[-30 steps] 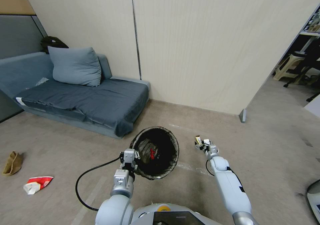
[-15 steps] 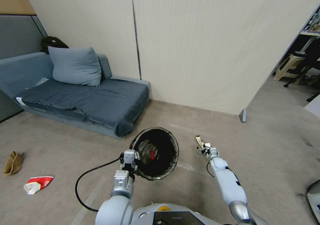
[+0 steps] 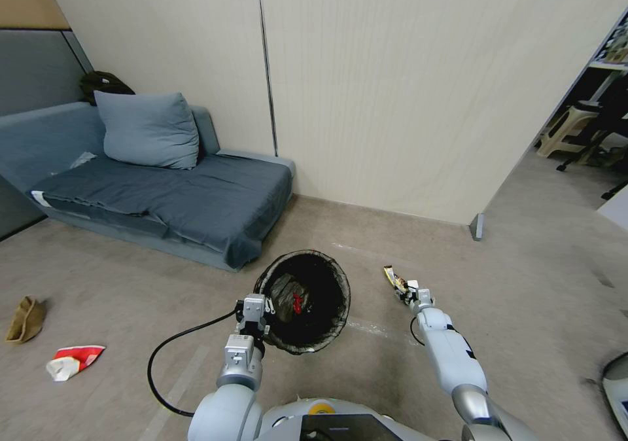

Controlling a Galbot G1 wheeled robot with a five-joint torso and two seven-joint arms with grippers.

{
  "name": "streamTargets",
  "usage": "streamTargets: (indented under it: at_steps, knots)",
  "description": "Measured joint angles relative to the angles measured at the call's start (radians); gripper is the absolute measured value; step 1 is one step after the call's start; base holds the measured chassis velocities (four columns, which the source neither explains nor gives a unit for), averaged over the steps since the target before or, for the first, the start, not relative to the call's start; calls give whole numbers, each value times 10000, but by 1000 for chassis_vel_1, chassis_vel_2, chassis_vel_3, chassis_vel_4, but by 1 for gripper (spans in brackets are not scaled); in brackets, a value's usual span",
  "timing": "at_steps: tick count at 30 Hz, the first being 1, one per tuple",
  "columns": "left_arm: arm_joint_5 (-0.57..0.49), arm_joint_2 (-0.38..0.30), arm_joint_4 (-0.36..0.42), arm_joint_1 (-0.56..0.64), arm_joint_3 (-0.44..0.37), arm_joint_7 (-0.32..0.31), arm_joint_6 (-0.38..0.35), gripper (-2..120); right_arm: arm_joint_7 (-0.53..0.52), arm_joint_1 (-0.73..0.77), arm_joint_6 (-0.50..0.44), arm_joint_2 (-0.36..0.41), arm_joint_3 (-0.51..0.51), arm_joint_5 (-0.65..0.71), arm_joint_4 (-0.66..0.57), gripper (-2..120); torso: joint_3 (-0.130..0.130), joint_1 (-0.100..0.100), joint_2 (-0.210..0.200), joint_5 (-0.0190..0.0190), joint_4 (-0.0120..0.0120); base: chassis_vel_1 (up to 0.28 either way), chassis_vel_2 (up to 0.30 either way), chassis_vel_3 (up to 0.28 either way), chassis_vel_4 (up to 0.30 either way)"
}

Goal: Pick up the trash bin, then pick up the garbage from the floor and place it into the trash bin.

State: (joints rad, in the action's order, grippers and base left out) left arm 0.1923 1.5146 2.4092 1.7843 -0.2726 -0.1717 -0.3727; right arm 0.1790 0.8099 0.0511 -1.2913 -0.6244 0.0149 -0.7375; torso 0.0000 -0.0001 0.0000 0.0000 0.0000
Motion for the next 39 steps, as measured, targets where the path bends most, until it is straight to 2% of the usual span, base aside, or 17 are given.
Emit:
streamTargets:
  at_steps: [4,5,7,10,31,35,37,38,39]
  knots:
    - [35,6,39,65,6,-7,29,1,29,-77,-13,33,-62,76,277,15,0,0,0,1,0,0,0,0,0]
    - [35,6,39,65,6,-7,29,1,29,-77,-13,33,-62,76,277,15,0,0,0,1,0,0,0,0,0]
    - [41,8,41,79,13,-8,37,1,36,-68,-56,54,-104,127,425,3,0,0,0,0,0,0,0,0,0]
    - [43,6,41,75,30,-10,51,1,48,-8,-75,79,-134,156,490,0,0,0,0,0,0,0,0,0,0]
    - [49,-15,-6,-8,174,-11,82,1,-89,5,-114,-67,-157,201,507,0,0,0,0,0,0,0,0,0,0]
    - [75,-8,-32,-12,192,-11,94,1,-130,14,-112,-106,-138,255,387,10,0,0,0,0,0,0,0,0,0]
    - [101,-3,-47,-12,233,-11,98,1,-180,13,-112,-125,-129,290,365,21,0,0,0,0,0,0,0,0,0]
    - [101,-3,-47,-12,233,-11,98,1,-180,13,-112,-125,-129,290,365,21,0,0,0,0,0,0,0,0,0]
    - [120,-1,-57,-11,251,-11,101,1,-203,0,-113,-129,-127,298,376,25,0,0,0,0,-1,0,0,0,0]
